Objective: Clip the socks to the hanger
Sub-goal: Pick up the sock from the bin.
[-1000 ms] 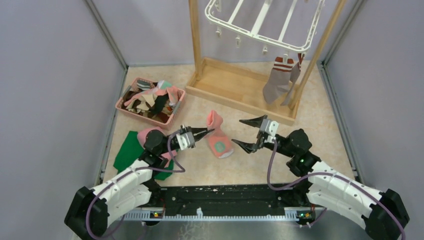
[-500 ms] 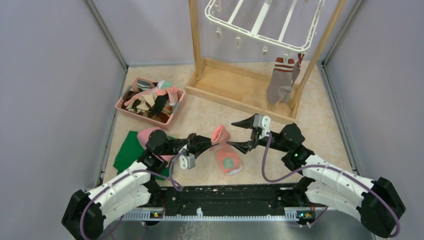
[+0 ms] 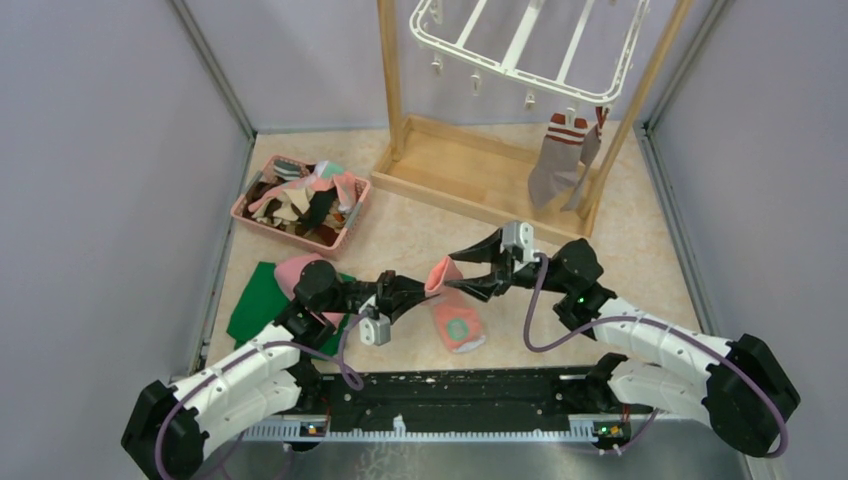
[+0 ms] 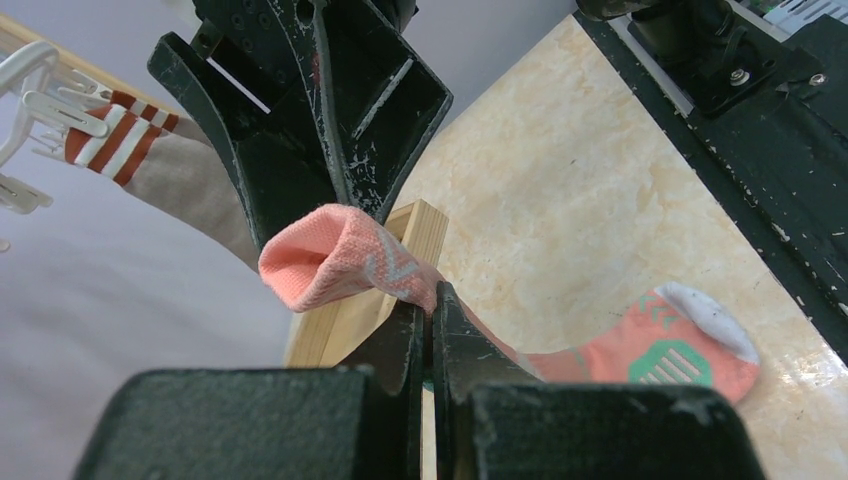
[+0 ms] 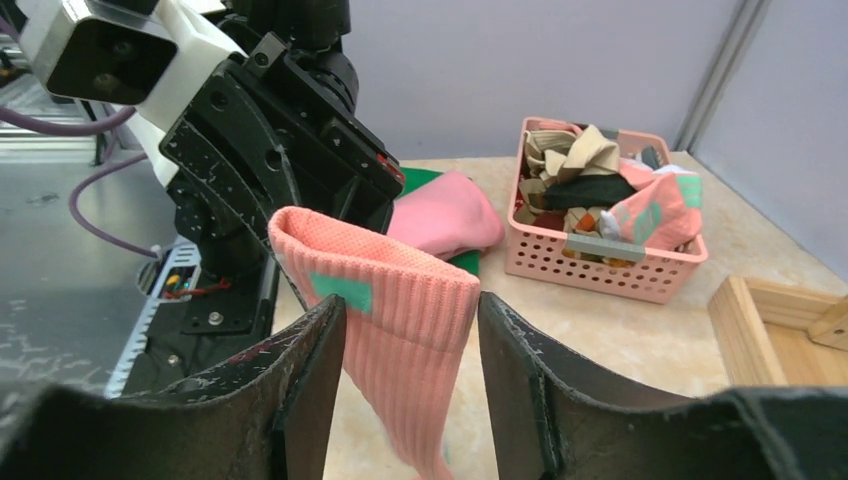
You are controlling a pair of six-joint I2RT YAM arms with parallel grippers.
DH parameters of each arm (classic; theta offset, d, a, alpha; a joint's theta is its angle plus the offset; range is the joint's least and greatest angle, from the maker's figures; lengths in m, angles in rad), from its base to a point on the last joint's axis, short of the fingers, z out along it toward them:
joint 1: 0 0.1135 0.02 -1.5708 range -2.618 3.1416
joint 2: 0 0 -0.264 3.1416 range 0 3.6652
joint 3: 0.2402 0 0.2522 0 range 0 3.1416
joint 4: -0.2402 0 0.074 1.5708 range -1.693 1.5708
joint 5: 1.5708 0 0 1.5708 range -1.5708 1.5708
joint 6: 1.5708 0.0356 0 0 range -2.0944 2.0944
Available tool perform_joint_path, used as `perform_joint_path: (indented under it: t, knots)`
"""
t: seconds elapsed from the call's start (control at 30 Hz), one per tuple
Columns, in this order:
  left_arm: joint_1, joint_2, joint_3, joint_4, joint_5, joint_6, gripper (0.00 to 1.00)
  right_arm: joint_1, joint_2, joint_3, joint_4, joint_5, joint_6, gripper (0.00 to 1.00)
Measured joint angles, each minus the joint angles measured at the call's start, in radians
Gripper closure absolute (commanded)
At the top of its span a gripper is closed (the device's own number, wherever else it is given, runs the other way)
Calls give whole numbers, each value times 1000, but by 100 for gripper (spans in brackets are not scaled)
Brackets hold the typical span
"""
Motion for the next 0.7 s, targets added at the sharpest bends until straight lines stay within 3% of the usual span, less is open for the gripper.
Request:
perform_joint_path:
  t: [0.1,0.2,0.27,0.37,0.47,0.7]
  knots:
    - [0,-2,0,-1,-2,1,100,0,3,0,10,-13,13,67]
    - [0,-13,0,-2,-19,-2,100,0,2,0,20,-22,19,90]
    - [0,-19,0,-1,-45,-17,100,0,-5,0,22,-24,19,97]
    - [-2,-24,0,6,-106,-66,100,0,-36,-8,27,-14,15,100]
    - [-2,-23,0,32,-181,-147,79,0,-84,-37,47,2,4,100]
    - [-4,17,-2,89,-241,-328,51,0,-151,-99,56,46,-83,100]
